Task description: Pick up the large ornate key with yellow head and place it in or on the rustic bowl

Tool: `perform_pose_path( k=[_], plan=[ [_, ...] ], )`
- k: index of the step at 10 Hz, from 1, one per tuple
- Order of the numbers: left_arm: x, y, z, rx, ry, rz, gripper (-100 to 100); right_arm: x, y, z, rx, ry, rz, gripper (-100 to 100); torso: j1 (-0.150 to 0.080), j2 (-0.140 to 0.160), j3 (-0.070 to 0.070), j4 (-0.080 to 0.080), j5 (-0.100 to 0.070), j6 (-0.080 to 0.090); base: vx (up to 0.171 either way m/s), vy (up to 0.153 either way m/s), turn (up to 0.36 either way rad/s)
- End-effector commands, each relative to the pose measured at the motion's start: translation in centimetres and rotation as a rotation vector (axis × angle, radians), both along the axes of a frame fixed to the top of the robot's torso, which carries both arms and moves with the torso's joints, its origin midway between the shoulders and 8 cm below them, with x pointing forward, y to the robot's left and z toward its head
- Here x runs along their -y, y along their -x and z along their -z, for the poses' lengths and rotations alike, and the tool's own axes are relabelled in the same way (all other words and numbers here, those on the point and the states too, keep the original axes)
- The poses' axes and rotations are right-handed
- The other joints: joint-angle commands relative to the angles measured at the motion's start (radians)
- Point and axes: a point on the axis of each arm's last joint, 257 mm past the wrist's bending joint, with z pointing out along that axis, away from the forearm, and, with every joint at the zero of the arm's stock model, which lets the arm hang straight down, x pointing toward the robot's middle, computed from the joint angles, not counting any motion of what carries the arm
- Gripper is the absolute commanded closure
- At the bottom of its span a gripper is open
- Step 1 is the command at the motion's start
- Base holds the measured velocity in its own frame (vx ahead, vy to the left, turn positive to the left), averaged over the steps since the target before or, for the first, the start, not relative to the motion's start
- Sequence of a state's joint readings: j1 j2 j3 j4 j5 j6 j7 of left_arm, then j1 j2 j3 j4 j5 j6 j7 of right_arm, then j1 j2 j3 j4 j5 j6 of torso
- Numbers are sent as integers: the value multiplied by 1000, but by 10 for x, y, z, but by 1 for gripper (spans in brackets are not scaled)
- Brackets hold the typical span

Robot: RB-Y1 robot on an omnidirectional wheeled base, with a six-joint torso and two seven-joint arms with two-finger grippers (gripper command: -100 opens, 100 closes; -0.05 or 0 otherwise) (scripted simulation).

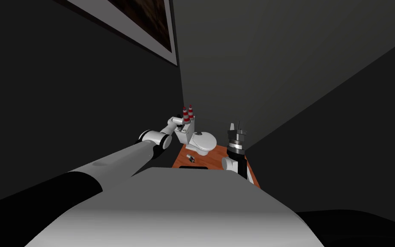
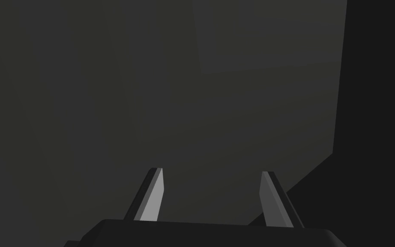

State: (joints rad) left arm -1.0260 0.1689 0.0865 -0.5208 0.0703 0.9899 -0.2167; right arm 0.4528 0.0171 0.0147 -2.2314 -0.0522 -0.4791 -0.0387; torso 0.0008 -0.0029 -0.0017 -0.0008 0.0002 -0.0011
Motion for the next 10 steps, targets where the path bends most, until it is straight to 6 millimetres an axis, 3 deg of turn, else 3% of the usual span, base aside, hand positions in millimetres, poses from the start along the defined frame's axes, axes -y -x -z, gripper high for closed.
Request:
perform_pose_path(
  k=[1,3,10],
  plan=[
    [0,6,5,-31,-3,-1,-100,0,0,0,0,0,0,0,0,0,0,0,0,0,39,6,-4],
    [2,23,14,-113,-11,0,-100,0,0,0,0,0,0,0,0,0,0,0,0,0,49,6,-6],
    [4,44,24,-204,-20,4,-100,0,0,0,0,0,0,0,0,1,1,0,0,0,36,4,-1]
  ],
)
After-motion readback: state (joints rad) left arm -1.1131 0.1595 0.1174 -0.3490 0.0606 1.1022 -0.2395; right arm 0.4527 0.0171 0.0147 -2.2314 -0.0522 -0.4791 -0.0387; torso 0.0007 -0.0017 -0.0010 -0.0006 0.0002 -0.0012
